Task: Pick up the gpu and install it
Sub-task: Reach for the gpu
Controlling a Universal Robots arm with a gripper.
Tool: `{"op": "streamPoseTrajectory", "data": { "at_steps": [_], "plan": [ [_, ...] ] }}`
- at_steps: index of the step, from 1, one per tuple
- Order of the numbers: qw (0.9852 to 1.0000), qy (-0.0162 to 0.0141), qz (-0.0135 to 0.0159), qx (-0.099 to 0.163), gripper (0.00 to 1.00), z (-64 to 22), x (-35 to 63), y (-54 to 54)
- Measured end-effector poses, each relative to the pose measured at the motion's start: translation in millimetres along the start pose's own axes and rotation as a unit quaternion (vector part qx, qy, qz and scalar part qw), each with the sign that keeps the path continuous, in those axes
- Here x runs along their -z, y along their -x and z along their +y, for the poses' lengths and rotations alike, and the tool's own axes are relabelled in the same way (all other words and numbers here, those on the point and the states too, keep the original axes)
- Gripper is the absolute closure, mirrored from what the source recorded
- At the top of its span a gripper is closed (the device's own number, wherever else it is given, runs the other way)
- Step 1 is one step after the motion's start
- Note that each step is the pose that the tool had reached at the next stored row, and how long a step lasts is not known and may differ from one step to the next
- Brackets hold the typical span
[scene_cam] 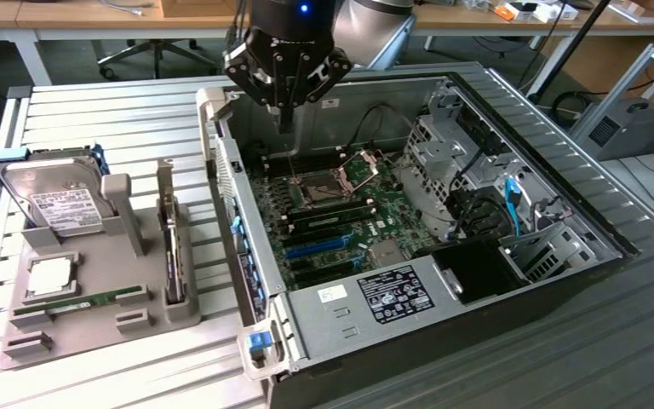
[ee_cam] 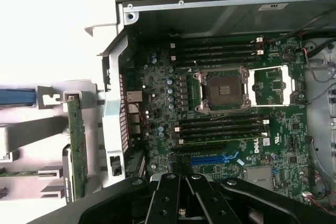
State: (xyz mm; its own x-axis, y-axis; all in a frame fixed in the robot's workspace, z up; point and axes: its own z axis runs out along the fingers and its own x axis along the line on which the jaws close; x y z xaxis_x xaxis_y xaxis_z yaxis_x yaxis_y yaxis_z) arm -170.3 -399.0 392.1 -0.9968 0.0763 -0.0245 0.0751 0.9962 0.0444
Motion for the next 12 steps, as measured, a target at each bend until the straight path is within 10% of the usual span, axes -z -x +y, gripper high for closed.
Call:
{"op": "streamPoseTrajectory", "data": {
  "at_steps": [12],
  "plan": [
    [1.0000,0.0000,0.0000,0.000,0.89,-1.0,0.4,-13.2]
  ]
}}
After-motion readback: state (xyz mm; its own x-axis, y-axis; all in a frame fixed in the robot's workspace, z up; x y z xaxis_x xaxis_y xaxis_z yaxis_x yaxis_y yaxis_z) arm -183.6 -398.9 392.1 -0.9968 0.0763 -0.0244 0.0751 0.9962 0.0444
